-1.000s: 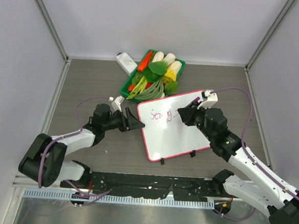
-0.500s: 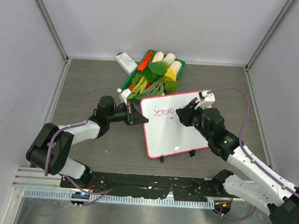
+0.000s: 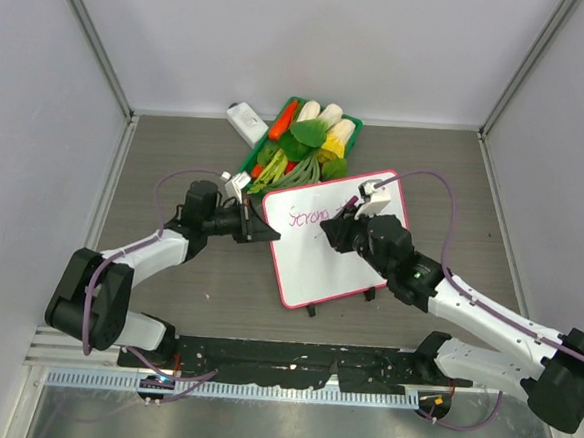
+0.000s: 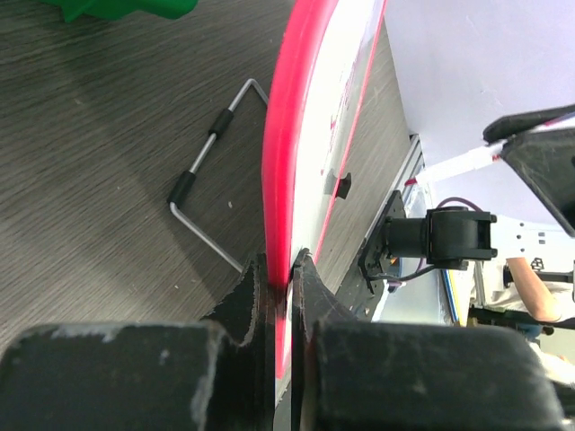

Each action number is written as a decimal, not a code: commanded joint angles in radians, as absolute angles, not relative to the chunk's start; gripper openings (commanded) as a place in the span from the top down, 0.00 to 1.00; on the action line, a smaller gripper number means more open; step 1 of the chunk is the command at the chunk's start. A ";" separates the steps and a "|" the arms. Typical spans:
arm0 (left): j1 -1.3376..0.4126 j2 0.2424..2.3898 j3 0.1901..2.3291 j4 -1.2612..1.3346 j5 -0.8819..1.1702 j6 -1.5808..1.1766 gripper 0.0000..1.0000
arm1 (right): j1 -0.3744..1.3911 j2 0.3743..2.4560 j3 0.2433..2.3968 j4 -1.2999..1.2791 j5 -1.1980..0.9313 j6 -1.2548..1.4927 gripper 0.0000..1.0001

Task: Write a sentence on the whiteboard
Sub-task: Write with the whiteboard marker on the whiteboard.

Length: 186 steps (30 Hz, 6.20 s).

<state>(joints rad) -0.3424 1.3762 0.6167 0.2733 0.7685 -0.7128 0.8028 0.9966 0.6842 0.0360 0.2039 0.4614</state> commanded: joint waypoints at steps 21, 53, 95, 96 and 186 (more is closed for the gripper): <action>-0.316 1.427 0.673 0.083 0.673 -0.571 1.00 | 0.999 1.235 0.684 0.351 0.397 0.436 0.99; -0.314 1.424 0.690 0.058 0.678 -0.560 1.00 | 1.006 1.210 0.672 0.238 0.558 0.472 0.99; -0.314 1.425 0.706 0.037 0.675 -0.542 1.00 | 1.005 1.235 0.704 0.166 0.460 0.522 0.99; -0.314 1.427 0.704 0.037 0.676 -0.541 1.00 | 1.005 1.235 0.700 0.164 0.456 0.525 0.98; -0.314 1.425 0.707 0.028 0.675 -0.537 1.00 | 0.948 1.177 0.594 0.143 0.436 0.580 0.99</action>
